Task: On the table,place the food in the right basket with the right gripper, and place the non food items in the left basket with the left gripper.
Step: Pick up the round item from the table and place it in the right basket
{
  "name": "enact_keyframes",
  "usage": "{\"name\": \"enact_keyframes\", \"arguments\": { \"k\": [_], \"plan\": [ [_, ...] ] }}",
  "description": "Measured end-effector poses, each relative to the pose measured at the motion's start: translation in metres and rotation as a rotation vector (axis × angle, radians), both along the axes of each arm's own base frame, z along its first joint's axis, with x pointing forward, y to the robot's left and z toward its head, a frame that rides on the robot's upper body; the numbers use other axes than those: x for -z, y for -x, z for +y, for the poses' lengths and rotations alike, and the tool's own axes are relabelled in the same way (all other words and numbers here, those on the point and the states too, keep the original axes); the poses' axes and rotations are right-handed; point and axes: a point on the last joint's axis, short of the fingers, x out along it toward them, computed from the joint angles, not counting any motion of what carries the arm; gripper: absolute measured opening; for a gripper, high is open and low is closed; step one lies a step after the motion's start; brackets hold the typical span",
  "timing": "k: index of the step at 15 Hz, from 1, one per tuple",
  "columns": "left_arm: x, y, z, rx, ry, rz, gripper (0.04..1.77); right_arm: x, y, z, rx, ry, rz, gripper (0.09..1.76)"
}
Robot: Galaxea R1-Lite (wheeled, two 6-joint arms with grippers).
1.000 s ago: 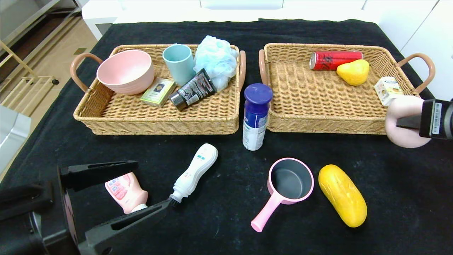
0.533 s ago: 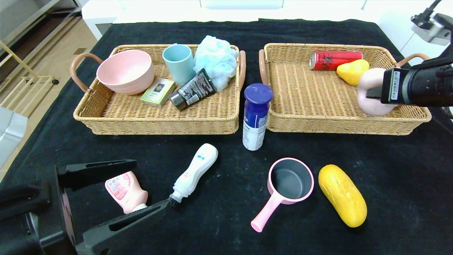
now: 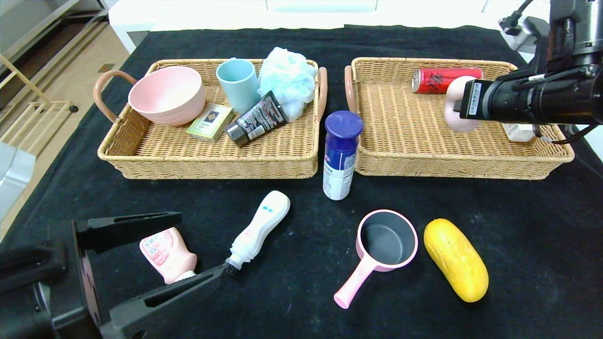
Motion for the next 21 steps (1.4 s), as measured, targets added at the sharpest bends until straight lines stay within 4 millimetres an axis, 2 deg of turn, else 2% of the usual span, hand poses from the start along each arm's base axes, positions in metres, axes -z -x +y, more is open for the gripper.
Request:
{"name": "enact_keyframes", "arguments": {
  "k": [6,10,13,16,21],
  "plan": [
    [-0.001,0.000,0.000,0.001,0.000,-0.003,1.72,0.017,-0.036,0.001,0.070,-0.009,-0.063,0.16],
    [0.000,0.000,0.000,-0.001,-0.001,-0.001,1.72,0.023,-0.041,0.002,0.077,-0.001,-0.048,0.76],
    [0.000,0.000,0.000,-0.005,-0.003,-0.002,1.72,0.022,-0.040,0.002,0.077,0.000,-0.049,1.06],
    [0.000,0.000,0.000,-0.005,-0.005,0.000,1.72,0.021,-0.039,0.003,0.074,0.001,-0.052,1.27],
    [0.001,-0.001,0.000,-0.005,-0.006,0.002,1.72,0.017,-0.030,0.000,0.071,0.015,-0.035,1.47]
  ]
}}
